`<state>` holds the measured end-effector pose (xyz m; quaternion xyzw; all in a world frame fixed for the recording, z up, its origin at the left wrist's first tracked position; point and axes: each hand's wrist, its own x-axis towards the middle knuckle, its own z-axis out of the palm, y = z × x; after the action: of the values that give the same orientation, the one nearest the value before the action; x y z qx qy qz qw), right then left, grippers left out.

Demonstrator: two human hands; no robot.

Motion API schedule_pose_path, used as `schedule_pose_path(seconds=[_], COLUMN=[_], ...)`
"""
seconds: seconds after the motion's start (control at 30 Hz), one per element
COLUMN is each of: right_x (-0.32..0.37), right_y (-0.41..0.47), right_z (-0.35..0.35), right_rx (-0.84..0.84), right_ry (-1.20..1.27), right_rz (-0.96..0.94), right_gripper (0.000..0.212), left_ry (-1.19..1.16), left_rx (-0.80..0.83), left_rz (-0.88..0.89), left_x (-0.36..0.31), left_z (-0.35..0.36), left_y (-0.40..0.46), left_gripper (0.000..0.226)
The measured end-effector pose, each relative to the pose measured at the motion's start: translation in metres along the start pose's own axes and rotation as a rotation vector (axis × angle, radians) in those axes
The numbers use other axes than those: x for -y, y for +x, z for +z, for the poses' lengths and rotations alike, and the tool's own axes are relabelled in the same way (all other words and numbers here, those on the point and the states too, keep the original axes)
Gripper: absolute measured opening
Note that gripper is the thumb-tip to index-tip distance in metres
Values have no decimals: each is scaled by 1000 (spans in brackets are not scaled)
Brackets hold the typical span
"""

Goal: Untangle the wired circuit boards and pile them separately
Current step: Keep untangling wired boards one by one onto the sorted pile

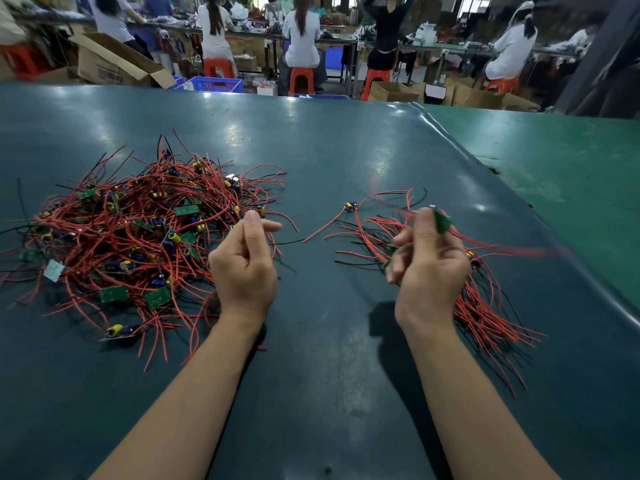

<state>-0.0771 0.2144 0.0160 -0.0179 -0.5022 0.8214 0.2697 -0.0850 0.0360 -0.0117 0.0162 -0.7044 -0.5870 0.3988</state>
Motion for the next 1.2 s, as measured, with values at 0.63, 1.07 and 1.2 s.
schedule_pose_path(seconds=[0.63,1.07,1.2], right_x=[-5,-15,-15], right_y=[-4,-7,-5], right_z=[3,6,4], right_rx=[-123,47,62], right_ry=[8,-71,-15], right_rz=[378,455,502], right_gripper=[44,38,38], left_ry=[1158,1166,877], left_rx=[297,244,104], left_rz=[-35,-200,-122], left_x=[17,10,10], left_z=[-2,-17,-18], left_y=[1,5,5], left_gripper=[23,30,17])
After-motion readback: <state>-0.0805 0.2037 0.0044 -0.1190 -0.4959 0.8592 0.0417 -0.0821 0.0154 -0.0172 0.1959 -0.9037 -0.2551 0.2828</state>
